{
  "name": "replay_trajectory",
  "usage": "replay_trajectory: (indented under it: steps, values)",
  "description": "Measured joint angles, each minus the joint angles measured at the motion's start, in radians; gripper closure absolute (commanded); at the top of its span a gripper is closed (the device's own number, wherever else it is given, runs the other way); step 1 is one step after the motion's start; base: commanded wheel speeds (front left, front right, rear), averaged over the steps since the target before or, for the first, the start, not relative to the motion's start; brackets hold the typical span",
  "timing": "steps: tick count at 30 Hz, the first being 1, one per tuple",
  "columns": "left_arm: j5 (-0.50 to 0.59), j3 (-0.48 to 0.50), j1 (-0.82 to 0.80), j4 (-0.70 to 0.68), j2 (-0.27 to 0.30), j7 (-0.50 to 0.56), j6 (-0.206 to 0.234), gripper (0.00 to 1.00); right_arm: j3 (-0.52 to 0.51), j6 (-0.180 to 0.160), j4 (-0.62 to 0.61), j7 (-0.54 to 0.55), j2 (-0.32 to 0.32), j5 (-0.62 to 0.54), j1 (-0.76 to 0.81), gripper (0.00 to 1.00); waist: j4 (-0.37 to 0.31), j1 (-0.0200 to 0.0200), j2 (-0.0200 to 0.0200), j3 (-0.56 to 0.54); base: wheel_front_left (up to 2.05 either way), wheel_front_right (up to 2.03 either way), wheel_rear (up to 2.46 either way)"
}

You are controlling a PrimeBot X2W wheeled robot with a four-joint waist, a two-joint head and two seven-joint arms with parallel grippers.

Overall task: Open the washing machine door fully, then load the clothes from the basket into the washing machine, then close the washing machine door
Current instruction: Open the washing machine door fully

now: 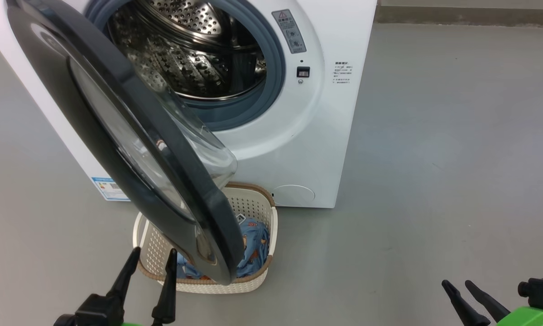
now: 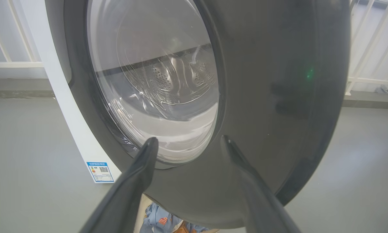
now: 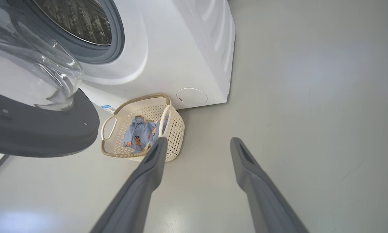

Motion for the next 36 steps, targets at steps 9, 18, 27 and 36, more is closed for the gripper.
replay_trajectory:
  steps: [9, 18, 27, 36]
  values:
    - [0.0, 0.004, 0.0, -0.001, 0.0, 0.0, 0.002, 0.0, -0.295, 0.001, -0.075, -0.007, 0.079, -0.358, 0.034, 0.0, 0.002, 0.0, 0.0, 0.01, 0.0, 0.0, 0.0]
    - [0.0, 0.011, -0.001, -0.001, 0.0, 0.0, 0.001, 0.0, -0.593, 0.001, -0.22, -0.007, 0.24, -0.652, 0.188, 0.0, 0.008, 0.0, 0.0, 0.005, 0.0, 0.0, 0.0]
    - [0.008, 0.012, -0.001, -0.005, 0.0, 0.0, 0.001, 0.0, -0.721, 0.001, -0.301, -0.007, 0.321, -0.755, 0.257, 0.0, 0.012, 0.0, 0.0, 0.004, 0.0, 0.0, 0.0]
    - [0.008, 0.01, -0.001, 0.0, 0.0, 0.0, 0.003, 0.0, -0.737, 0.001, -0.29, -0.007, 0.339, -0.771, 0.287, 0.0, 0.01, 0.0, 0.0, 0.005, 0.0, 0.0, 0.0]
